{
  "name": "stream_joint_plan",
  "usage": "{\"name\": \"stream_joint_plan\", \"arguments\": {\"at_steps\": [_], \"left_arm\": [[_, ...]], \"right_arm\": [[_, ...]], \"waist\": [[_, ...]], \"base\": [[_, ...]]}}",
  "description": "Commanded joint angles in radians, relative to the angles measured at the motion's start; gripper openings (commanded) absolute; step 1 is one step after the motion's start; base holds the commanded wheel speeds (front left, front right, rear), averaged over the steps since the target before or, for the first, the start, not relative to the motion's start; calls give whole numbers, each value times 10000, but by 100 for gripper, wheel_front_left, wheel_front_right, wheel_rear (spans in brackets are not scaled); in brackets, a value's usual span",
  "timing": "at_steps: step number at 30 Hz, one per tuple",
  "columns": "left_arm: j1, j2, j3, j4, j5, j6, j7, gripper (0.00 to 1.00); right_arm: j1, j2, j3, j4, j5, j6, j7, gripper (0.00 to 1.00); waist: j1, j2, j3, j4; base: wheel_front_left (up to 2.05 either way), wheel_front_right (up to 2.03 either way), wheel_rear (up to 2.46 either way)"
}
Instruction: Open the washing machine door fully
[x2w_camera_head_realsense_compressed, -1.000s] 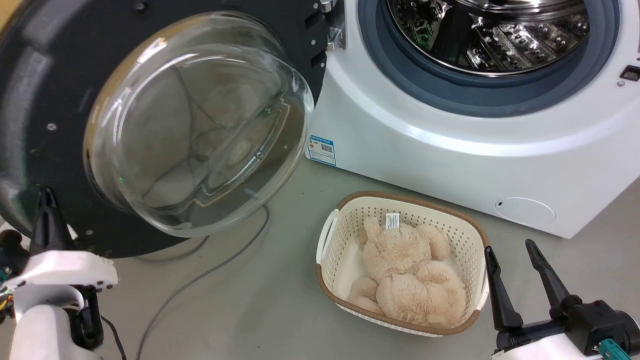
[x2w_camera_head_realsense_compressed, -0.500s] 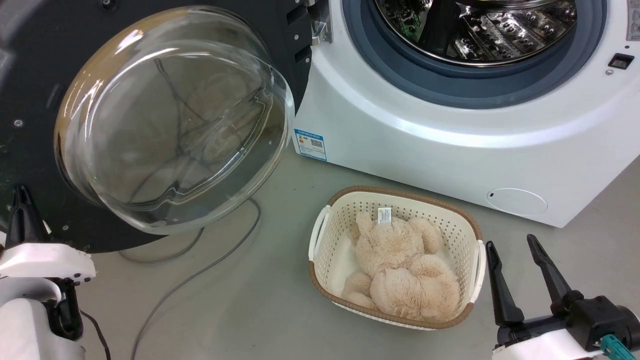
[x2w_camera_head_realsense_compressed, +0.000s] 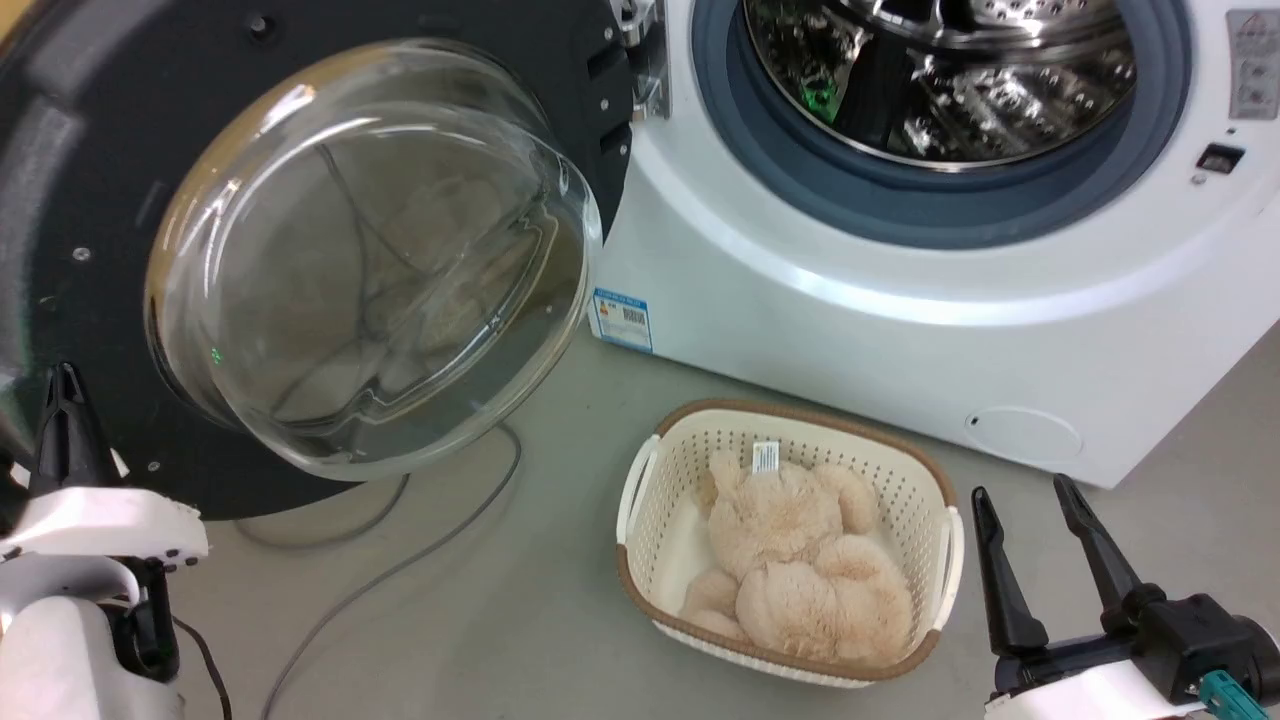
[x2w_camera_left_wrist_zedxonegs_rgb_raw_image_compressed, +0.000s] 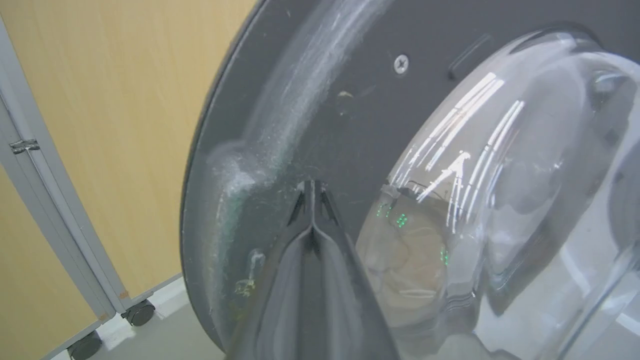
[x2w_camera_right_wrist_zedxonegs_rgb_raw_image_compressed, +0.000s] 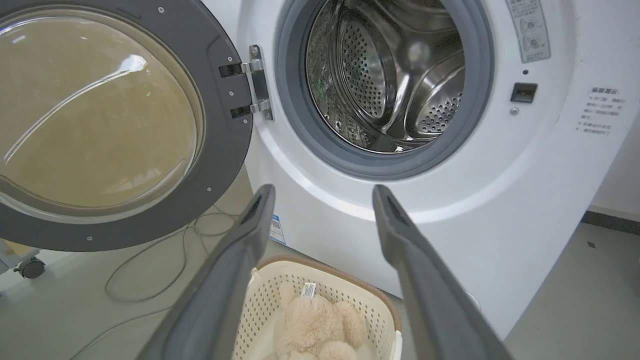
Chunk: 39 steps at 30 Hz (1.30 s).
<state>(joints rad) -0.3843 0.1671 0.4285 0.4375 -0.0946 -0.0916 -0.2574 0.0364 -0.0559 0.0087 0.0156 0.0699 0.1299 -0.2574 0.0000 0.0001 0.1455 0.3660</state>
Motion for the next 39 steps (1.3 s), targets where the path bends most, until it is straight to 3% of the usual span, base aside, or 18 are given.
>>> {"name": "stream_joint_plan", "arguments": {"at_steps": [1,13,19,20,21,31,39], "left_arm": [[234,-65,-38,-125,85,-44,-44,0],[1751,-786,-667,-1780,458,-209,-44,0],[2773,-1038,-1463,-2818,531,-268,-44,0],[2885,-1058,-1571,-2884,503,-274,-44,7],[2976,-1073,-1676,-2976,510,-276,-44,98],[3588,-1125,-2754,-3594,608,-326,-44,100],[3918,-1146,-3163,-3244,461,-312,-44,100]], "right_arm": [[28,17,-12,0,-10,8,-44,100],[447,53,-67,-24,248,8,-44,100],[668,55,-169,-76,419,8,-44,100],[681,55,-179,-78,434,8,-44,100],[692,55,-183,-78,444,8,-44,100],[733,56,-165,-141,451,8,-44,100],[811,56,-149,-219,384,8,-44,100]], "waist": [[0,-1,-129,-25],[0,-1,-1010,-329],[0,-1,-1334,-652],[0,-1,-1371,-702],[0,-1,-1401,-751],[0,-1,-1633,-1425],[0,-1,-1696,-2105]], "base": [[0,0,0],[0,0,0],[0,0,0],[0,0,0],[0,0,0],[0,0,0],[0,0,0]]}}
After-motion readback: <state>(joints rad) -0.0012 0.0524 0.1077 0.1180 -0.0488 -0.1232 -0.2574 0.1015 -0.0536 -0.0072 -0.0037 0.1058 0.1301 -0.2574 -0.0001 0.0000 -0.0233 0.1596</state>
